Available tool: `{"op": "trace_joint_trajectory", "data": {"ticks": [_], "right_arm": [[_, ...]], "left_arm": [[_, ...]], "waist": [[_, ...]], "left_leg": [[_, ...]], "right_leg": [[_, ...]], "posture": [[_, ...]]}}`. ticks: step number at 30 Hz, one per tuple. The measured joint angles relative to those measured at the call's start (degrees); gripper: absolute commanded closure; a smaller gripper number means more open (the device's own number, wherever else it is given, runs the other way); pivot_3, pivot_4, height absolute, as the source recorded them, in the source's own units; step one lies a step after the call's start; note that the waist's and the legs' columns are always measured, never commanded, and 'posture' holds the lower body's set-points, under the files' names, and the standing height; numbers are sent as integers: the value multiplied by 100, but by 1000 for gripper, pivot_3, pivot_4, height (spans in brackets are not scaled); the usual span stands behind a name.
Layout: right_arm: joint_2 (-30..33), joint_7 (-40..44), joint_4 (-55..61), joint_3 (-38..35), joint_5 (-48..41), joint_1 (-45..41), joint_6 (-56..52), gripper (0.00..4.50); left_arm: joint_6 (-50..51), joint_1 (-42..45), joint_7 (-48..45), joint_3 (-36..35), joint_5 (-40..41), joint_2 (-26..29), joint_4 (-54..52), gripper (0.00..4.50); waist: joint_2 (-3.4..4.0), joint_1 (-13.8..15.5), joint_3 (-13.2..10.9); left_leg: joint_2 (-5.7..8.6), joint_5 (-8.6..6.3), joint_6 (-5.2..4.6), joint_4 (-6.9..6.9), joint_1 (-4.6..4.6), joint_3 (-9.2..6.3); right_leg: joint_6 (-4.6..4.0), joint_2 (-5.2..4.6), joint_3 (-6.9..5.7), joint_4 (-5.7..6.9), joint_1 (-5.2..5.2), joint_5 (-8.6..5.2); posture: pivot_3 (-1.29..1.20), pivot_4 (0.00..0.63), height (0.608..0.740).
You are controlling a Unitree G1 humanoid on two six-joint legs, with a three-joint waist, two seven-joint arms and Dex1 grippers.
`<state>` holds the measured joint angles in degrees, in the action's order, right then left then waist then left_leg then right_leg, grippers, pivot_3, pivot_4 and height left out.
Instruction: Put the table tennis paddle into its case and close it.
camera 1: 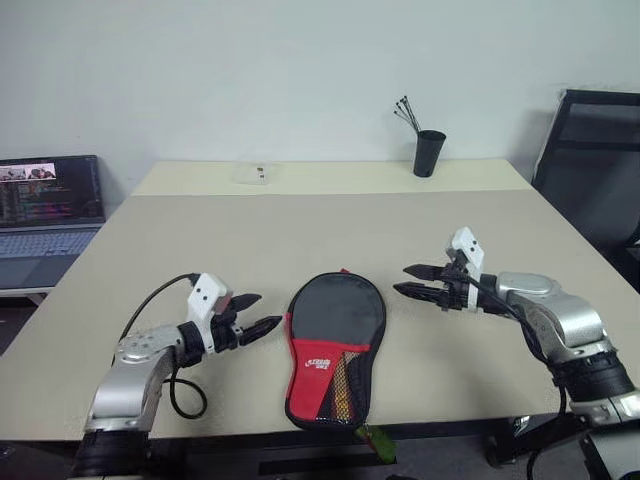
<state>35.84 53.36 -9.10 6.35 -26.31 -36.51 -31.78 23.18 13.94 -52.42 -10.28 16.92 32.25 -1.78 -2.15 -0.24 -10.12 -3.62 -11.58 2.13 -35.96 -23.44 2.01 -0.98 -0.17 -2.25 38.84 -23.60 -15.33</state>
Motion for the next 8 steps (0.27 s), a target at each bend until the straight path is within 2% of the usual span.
{"op": "trace_joint_trajectory", "data": {"ticks": [3,8], "right_arm": [[-4,14,-252,-69,177,-104,139,1767],[30,-90,-21,-121,259,21,14,1767]], "left_arm": [[59,-6,172,6,54,5,-222,769],[64,-205,295,102,73,-15,-212,769]], "waist": [[0,12,0],[4,9,-3]], "left_leg": [[1,0,0,2,0,4],[0,-1,2,4,-1,6]], "right_leg": [[0,-1,4,-1,0,0],[-1,1,7,0,-6,0]], "posture": [[0,150,740],[0,150,740]]}}
